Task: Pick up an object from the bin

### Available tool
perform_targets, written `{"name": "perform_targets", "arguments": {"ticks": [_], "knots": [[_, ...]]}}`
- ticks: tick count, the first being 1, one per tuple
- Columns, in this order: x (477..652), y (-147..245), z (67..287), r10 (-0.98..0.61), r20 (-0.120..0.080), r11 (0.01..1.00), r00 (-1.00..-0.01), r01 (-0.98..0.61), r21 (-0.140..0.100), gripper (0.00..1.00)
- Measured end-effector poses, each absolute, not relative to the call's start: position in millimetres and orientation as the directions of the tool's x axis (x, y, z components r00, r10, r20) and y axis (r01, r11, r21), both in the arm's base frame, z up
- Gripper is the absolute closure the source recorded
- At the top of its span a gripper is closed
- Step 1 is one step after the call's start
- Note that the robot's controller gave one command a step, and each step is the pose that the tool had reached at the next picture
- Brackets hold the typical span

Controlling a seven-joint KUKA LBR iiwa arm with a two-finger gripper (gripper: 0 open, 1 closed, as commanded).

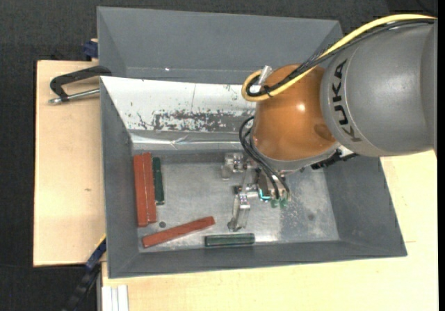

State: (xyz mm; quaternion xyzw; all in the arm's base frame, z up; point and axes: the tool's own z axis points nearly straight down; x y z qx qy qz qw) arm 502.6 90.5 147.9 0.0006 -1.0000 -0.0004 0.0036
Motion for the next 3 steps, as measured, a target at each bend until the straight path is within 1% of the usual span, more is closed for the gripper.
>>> {"name": "perform_targets", "arguments": {"ticks": [1,2,3], "knots": [[504.1,90.1,151.6,0.000,0.000,1.000,-1.000,0.000,0.001,0.00],[502.2,145.6,71.5,-0.387,-0.002,0.922,-0.922,-0.387,0.002,1.00],[502.3,145.5,71.5,-0.387,-0.003,0.922,-0.922,-0.387,0.002,1.00]]}}
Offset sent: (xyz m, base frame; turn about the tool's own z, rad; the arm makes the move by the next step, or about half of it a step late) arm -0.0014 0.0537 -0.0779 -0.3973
